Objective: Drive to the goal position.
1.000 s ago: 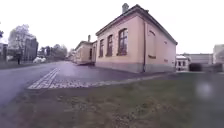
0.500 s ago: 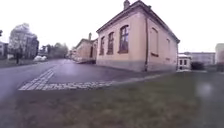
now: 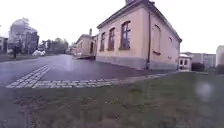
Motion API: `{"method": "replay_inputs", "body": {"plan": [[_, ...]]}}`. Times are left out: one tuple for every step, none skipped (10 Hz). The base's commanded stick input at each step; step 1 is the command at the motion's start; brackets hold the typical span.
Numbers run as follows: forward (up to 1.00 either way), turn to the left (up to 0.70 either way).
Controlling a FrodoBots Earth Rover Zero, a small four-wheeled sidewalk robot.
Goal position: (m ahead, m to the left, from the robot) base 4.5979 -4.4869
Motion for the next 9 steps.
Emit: {"method": "replay_inputs", "body": {"plan": [[0.85,0.00],[0.85,0.00],[0.85,0.00],[0.85,0.00],[0.85,-0.04],[0.85,-0.21],[0.85,-0.34],[0.85,-0.34],[0.85,-0.34]]}}
